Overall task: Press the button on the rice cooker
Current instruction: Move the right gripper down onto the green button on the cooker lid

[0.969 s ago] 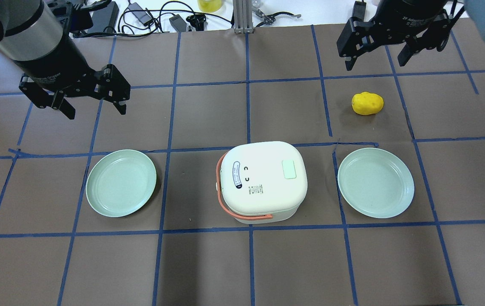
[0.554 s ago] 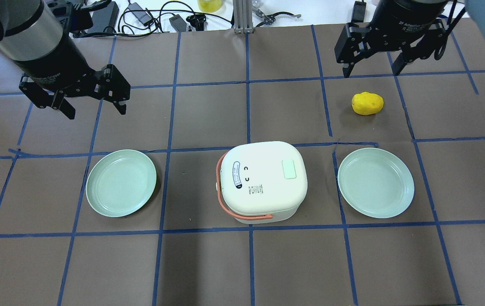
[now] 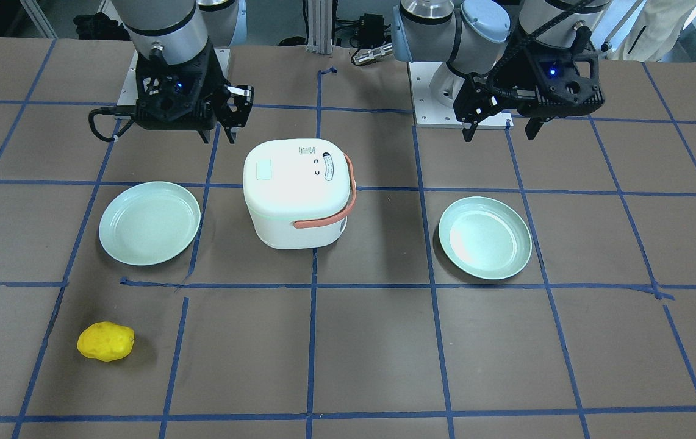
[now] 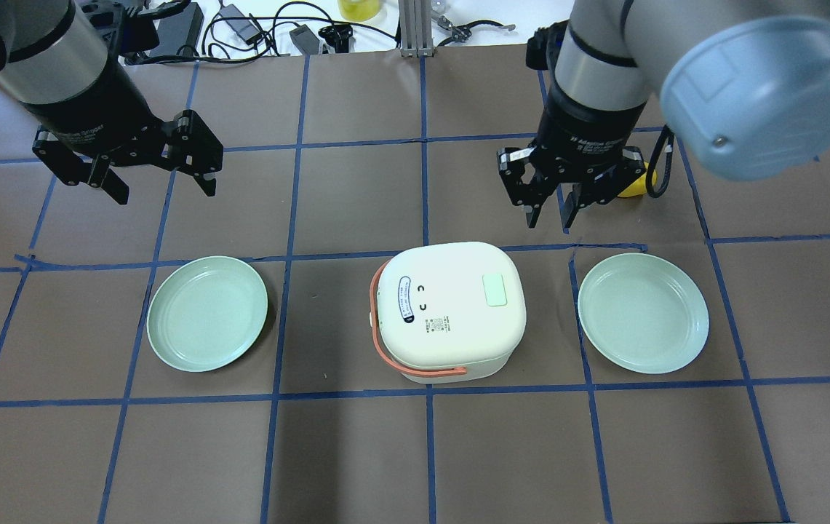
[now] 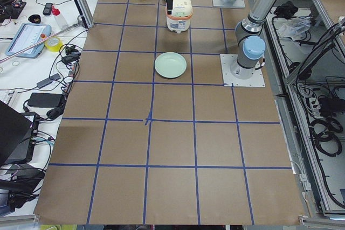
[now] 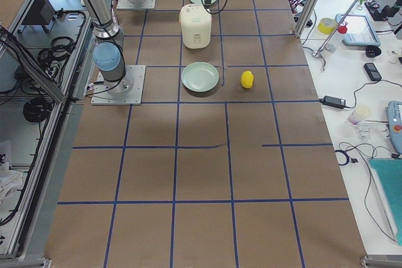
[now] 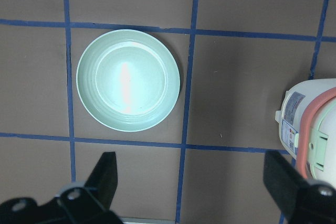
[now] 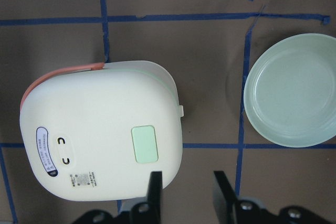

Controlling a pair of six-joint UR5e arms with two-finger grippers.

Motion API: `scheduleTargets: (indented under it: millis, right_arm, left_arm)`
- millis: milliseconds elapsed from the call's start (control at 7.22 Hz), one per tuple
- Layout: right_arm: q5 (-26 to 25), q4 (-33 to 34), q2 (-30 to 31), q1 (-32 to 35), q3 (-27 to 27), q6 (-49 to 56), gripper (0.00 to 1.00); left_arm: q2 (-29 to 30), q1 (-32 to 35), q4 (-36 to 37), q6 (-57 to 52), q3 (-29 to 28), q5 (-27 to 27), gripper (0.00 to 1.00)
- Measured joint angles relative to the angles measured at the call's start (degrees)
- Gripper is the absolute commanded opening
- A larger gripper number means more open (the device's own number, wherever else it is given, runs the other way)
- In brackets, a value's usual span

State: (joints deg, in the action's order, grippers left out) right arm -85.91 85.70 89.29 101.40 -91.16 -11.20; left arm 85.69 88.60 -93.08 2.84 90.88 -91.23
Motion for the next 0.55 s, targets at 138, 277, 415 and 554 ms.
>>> scheduleTargets:
  millis: [138, 277, 415, 554]
  right_arm:
    - [0.09, 0.91, -0.15, 1.76, -2.25, -0.81, 0.10]
    - [0.06, 2.25, -0.21, 3.08, -4.52, -1.19, 0.09]
    - [0.01, 4.03, -0.31, 4.30, -6.80, -1.39, 0.09]
    - [-0.20, 7.48, -0.60, 5.53, -9.30, -1.51, 0.10]
  left_arm:
    - [0.00, 0.00, 0.00, -0.02, 0.00, 0.00, 1.00]
    - [0.00, 0.00, 0.00, -0.03, 0.00, 0.00, 1.00]
    - [0.00, 0.00, 0.00, -0.03, 0.00, 0.00, 1.00]
    - [0.00, 0.00, 0.00, -0.01, 0.00, 0.00, 1.00]
